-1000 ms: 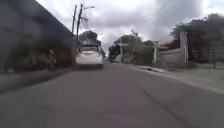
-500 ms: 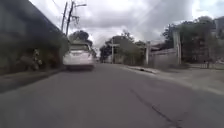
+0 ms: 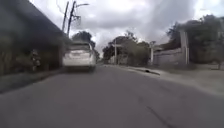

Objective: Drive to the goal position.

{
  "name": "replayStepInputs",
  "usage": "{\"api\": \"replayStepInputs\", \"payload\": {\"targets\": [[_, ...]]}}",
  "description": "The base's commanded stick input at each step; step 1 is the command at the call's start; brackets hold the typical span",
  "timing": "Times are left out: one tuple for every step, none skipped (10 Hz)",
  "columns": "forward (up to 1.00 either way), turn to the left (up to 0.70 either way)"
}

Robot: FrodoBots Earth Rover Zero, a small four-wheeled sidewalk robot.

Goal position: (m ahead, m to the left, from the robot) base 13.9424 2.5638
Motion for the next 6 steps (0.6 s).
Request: {"api": "replayStepInputs", "payload": {"targets": [[1.00,0.00],[1.00,-0.13],[1.00,-0.40],[1.00,-0.39],[1.00,-0.27],[1.00,-0.15]]}}
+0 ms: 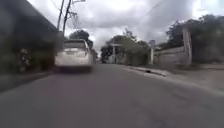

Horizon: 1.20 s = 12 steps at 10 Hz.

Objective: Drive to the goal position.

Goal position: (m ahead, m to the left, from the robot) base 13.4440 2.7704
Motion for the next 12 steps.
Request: {"api": "replayStepInputs", "payload": {"targets": [[1.00,-0.03],[1.00,0.00],[1.00,0.00],[1.00,0.00],[1.00,0.00],[1.00,0.00],[1.00,0.00],[1.00,0.00],[1.00,0.00],[1.00,0.00],[1.00,0.00],[1.00,0.00]]}}
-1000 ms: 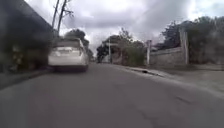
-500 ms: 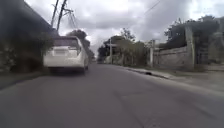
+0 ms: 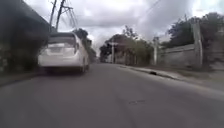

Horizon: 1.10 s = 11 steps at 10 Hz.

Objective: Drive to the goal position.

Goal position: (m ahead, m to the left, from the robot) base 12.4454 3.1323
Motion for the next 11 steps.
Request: {"api": "replayStepInputs", "payload": {"targets": [[1.00,0.00],[1.00,0.00],[1.00,0.00],[1.00,0.00],[1.00,0.00],[1.00,0.00],[1.00,0.00],[1.00,0.00],[1.00,0.00],[1.00,0.00],[1.00,0.00]]}}
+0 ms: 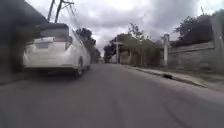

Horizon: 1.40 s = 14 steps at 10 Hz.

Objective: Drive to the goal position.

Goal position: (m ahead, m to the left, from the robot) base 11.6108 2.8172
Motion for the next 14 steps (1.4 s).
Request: {"api": "replayStepInputs", "payload": {"targets": [[1.00,0.00],[1.00,0.00],[1.00,0.00],[1.00,0.00],[1.00,0.00],[1.00,0.00],[1.00,0.00],[1.00,0.00],[1.00,0.00],[1.00,0.00],[1.00,0.00],[1.00,0.00],[1.00,0.00],[1.00,0.00]]}}
